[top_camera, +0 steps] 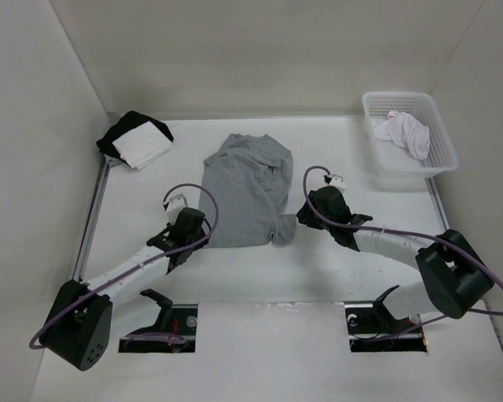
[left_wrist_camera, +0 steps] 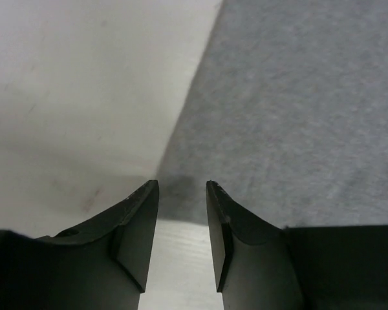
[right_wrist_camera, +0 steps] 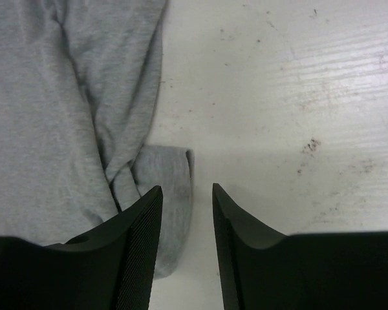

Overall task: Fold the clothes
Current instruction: Flatten the tank top out

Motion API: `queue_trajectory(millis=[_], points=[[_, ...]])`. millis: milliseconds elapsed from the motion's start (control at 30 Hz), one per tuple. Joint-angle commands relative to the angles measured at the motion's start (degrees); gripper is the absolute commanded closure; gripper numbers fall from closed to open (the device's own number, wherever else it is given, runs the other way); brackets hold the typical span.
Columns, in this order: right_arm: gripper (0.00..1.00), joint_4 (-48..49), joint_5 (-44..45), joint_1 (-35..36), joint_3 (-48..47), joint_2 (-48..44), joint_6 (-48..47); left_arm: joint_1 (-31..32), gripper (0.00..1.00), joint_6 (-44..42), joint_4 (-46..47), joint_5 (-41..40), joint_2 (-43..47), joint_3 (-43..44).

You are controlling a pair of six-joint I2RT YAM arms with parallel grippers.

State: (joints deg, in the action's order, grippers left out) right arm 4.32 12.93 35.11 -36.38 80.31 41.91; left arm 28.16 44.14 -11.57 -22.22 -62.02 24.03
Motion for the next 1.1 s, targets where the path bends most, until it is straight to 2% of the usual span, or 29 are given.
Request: queue_trajectory(millis=[0,100,200,367,433,600,667,767,967,1067], points=[[0.58,8.0,-4.3,-0.2,1.2,-0.9,-1.0,0.7,0.66,8.5,-9.1,-2.1,5.9,-0.7],[0.58,9.8,-4.4,-0.2,2.3,-1.0,-0.9,0.7,0.65,12.1,-15.2,-1.6,9.5,-1.2],[0.58,12.1,-5.1,-0.2,3.2,-0.8,-0.9,0.4,0.62,13.0,-17.3,-3.3,10.3,-0.7],[0.58,14.3,-6.9,-0.2,4.2,-0.7,-0.2,0.4,0.61,11.0,-13.0,-2.7,4.2,-0.1],[0.58,14.6,-7.0,-0.1,4.6,-1.0,-0.1,-0.1,0.65,10.3,-10.8,-2.3,3.0,-0.6],[0.58,15.4,-7.0,0.1,5.1,-1.2,0.3,-0.7,0.65,7.4,-7.2,-0.6,1.8,-0.5],[0.58,15.9,-7.0,0.1,5.4,-1.6,0.5,-0.8,0.7,7.1,-6.7,0.6,0.2,-0.3],[0.58,16.2,-7.0,0.1,5.4,-2.0,0.6,-0.4,0.69,6.8,-5.6,1.0,-0.8,-0.1],[0.58,15.8,-6.9,-0.4,5.5,-1.6,0.6,-1.8,0.85,6.1,-2.9,3.1,-2.0,-0.8],[0.51,15.3,-6.7,-1.8,5.6,-0.8,0.6,-2.5,0.94,5.2,-1.5,4.9,-0.4,-0.8]])
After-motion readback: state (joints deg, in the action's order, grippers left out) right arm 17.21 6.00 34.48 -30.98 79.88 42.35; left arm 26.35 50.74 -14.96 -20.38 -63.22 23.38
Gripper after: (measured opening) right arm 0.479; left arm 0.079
